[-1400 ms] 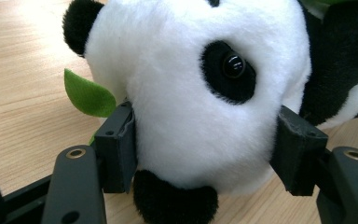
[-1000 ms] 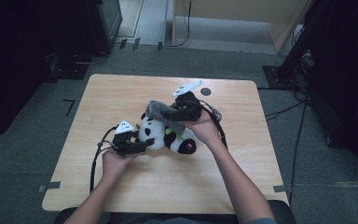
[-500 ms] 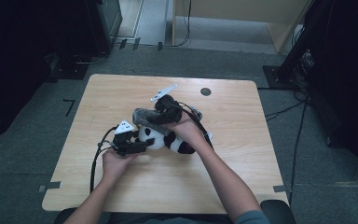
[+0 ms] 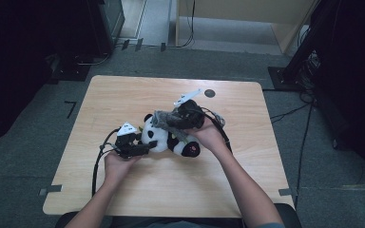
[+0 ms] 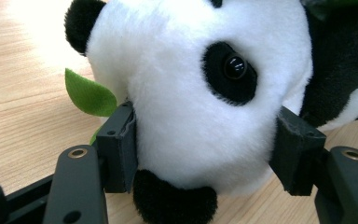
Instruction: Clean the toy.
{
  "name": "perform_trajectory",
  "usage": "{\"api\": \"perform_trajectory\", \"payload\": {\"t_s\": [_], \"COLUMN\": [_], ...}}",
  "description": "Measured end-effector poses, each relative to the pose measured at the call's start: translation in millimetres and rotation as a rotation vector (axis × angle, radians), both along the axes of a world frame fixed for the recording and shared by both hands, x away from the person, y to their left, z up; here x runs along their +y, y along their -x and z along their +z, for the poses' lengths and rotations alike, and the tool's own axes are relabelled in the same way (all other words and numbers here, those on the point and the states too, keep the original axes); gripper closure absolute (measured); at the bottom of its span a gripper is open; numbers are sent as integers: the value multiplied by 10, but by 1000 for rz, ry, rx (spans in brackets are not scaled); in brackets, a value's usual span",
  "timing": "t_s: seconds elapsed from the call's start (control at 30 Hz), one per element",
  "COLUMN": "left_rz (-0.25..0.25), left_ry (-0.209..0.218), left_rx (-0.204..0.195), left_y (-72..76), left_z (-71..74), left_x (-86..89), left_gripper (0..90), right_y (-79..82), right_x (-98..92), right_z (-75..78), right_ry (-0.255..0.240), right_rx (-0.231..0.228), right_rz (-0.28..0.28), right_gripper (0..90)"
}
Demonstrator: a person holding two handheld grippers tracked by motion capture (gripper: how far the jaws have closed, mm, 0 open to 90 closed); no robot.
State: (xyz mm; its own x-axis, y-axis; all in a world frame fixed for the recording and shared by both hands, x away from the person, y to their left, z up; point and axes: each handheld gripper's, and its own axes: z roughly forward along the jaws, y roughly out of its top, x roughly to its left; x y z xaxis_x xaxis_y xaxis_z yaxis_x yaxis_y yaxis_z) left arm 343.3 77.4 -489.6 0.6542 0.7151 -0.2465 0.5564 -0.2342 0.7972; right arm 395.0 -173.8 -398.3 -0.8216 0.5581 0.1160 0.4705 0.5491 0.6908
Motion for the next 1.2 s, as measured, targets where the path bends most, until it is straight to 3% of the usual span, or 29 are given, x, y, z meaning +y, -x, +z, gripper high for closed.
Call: {"api": "perform_trajectory", "payload": {"t_s": [0.17,0.33,0.5,0.67,1.0,1.1,1.2], "left_rz": [-3,-2,-2,-1,-5,-4,-1], "left_ry": [-5,-1,3,6,4,-3,-5], "left_rx": [-3,-1,-1,0,-2,-5,-6], "left_y": [3,2,0,-3,-3,2,5], "left_z": [1,-1,-2,-5,-4,1,3], "left_x": [-3,-1,-1,4,9,3,-5], "left_gripper": [345,345,344,344,344,343,343], "right_y": [66,150,197,248,321,359,385], "right_x": [-209,-392,-569,-645,-805,-831,-846], "right_z": [-3,-4,-54,-77,-52,-34,-112], "right_ry": [-34,-60,-72,-51,-69,-73,-85], "right_rx": [-15,-67,-72,-80,-53,-73,-91], "right_rz": [-19,-19,-38,-43,-69,-78,-84], "right_gripper": [760,760,762,763,761,760,758]}}
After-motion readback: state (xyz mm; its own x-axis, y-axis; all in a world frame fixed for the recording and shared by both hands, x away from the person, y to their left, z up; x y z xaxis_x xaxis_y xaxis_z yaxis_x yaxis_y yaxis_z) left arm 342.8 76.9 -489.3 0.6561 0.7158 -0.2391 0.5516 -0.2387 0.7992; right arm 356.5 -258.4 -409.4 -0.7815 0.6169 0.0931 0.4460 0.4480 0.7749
